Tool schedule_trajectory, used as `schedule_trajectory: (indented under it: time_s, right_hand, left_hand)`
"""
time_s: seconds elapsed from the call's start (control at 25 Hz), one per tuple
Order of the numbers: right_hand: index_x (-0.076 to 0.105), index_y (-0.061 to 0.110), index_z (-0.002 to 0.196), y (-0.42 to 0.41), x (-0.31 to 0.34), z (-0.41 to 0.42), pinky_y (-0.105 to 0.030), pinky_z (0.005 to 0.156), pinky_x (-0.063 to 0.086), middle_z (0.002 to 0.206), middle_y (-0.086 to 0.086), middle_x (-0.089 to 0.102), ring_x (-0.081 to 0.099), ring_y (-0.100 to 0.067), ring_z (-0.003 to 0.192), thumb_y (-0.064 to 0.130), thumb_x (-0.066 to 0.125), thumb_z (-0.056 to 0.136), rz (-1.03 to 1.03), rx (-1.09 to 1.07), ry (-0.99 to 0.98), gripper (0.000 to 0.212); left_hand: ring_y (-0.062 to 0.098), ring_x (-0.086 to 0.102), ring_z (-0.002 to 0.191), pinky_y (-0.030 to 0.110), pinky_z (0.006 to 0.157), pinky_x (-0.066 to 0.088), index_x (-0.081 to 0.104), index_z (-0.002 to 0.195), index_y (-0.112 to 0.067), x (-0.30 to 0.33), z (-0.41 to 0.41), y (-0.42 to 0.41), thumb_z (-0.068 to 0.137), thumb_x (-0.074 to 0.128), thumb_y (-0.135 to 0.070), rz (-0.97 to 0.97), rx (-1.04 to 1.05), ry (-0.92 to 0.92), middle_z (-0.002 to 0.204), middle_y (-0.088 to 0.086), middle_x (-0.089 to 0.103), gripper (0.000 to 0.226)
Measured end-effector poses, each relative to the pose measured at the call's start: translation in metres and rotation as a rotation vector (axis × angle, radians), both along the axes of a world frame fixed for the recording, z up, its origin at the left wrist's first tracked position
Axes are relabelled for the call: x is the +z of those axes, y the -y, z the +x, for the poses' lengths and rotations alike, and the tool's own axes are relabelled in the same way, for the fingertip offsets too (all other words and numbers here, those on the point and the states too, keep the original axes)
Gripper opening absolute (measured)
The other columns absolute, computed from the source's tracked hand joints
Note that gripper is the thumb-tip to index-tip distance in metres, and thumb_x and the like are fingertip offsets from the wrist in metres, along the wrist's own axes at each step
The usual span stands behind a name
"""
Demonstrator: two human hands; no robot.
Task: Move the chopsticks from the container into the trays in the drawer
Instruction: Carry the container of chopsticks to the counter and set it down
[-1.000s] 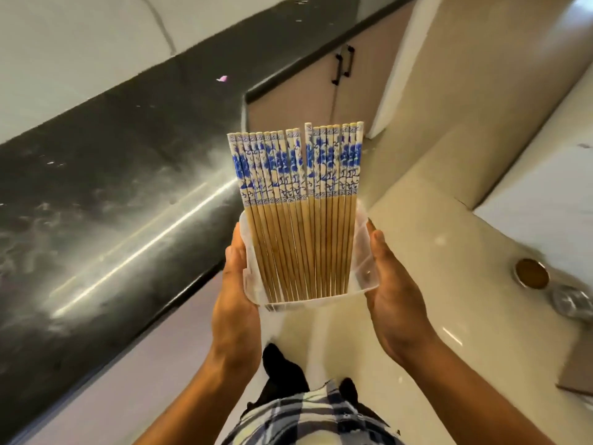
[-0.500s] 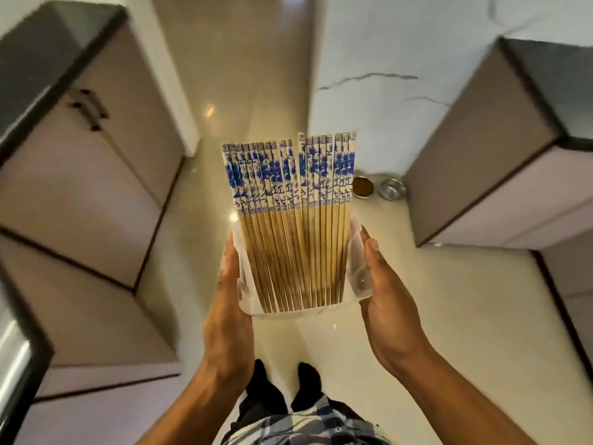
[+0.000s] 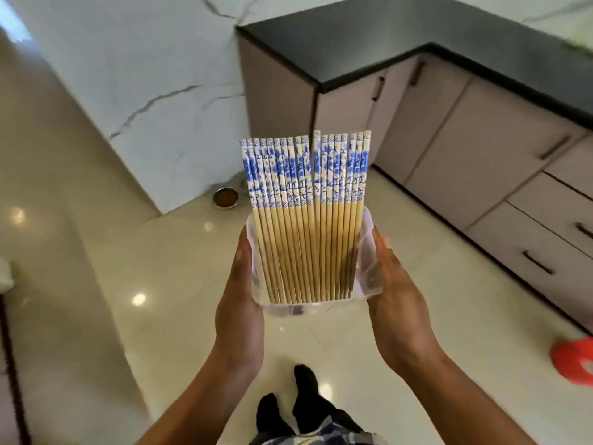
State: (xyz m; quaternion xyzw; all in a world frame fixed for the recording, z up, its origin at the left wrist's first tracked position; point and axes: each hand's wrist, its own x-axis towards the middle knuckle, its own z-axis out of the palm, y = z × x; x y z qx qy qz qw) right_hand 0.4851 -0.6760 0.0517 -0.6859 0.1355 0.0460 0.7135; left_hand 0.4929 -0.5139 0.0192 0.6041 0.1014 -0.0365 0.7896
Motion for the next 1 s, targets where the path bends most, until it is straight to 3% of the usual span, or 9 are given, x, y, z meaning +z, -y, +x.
schedule_trajectory:
  time_s: [0.08,0.16,0.24,0.32,0.44,0.6,0.8,1.0]
  right_hand:
    - [0.06,0.062,0.106,0.021,-0.002,-0.005,-0.02,0.099,0.037,0.105,0.047,0.061,0.054,0.024,0.106,0.054,0.028,0.097,0.013,-0.101,0.009,0.034]
    - [0.059,0.06,0.115,0.042,-0.005,-0.011,-0.027,0.105,0.035,0.117,0.042,0.061,0.053,0.017,0.116,0.054,0.027,0.1,0.043,-0.182,0.002,0.036]
    - [0.057,0.056,0.123,0.062,-0.006,-0.017,-0.027,0.103,0.035,0.123,0.037,0.061,0.052,0.014,0.12,0.052,0.026,0.102,0.051,-0.272,0.006,0.038]
    - [0.059,0.054,0.119,0.083,-0.009,-0.023,-0.026,0.101,0.035,0.119,0.037,0.063,0.053,0.015,0.118,0.051,0.027,0.102,0.073,-0.372,0.006,0.037]
    - [0.063,0.051,0.112,0.111,-0.012,-0.03,-0.029,0.104,0.036,0.116,0.034,0.066,0.055,0.009,0.12,0.051,0.03,0.101,0.102,-0.52,0.002,0.035]
    - [0.063,0.047,0.115,0.149,-0.016,-0.034,-0.031,0.107,0.037,0.12,0.027,0.066,0.055,0.003,0.124,0.051,0.034,0.101,0.143,-0.665,0.007,0.032]
    - [0.06,0.047,0.121,0.198,-0.014,-0.035,-0.023,0.099,0.038,0.12,0.032,0.065,0.055,0.01,0.12,0.049,0.031,0.103,0.143,-0.74,0.028,0.035]
    - [0.052,0.061,0.117,0.256,-0.01,-0.031,-0.022,0.101,0.032,0.112,0.046,0.059,0.05,0.024,0.113,0.048,0.023,0.104,0.108,-0.763,0.038,0.034]
  left_hand:
    - [-0.002,0.066,0.112,0.019,0.078,0.054,0.055,0.138,-0.04,0.0,0.012,0.023,0.104,0.03,-0.049,0.003,-0.096,0.002,0.127,-0.017,0.069,0.043]
    - [0.004,0.061,0.122,0.032,0.094,0.05,0.052,0.143,-0.037,-0.002,0.021,0.044,0.104,0.03,-0.051,-0.01,-0.19,-0.005,0.134,-0.013,0.066,0.047]
    - [0.011,0.051,0.136,0.045,0.114,0.037,0.048,0.146,-0.034,-0.003,0.031,0.069,0.096,0.033,-0.057,-0.027,-0.316,-0.003,0.143,-0.009,0.059,0.057]
    - [0.015,0.043,0.143,0.051,0.121,0.026,0.048,0.147,-0.032,-0.006,0.04,0.094,0.092,0.037,-0.06,-0.042,-0.412,-0.027,0.149,-0.006,0.054,0.063]
    - [0.018,0.038,0.146,0.056,0.122,0.022,0.046,0.148,-0.031,-0.01,0.052,0.132,0.088,0.041,-0.068,-0.011,-0.537,-0.041,0.153,-0.002,0.049,0.07]
    - [0.018,0.039,0.146,0.054,0.122,0.023,0.044,0.15,-0.029,-0.015,0.066,0.181,0.094,0.037,-0.06,-0.027,-0.656,-0.007,0.154,-0.002,0.048,0.064]
    - [0.015,0.034,0.149,0.054,0.124,0.019,0.039,0.153,-0.031,-0.016,0.08,0.241,0.084,0.042,-0.071,-0.017,-0.758,-0.012,0.157,-0.006,0.043,0.08]
    - [0.014,0.035,0.148,0.053,0.123,0.022,0.036,0.154,-0.03,-0.01,0.092,0.309,0.092,0.035,-0.064,-0.031,-0.857,0.031,0.157,-0.007,0.043,0.07]
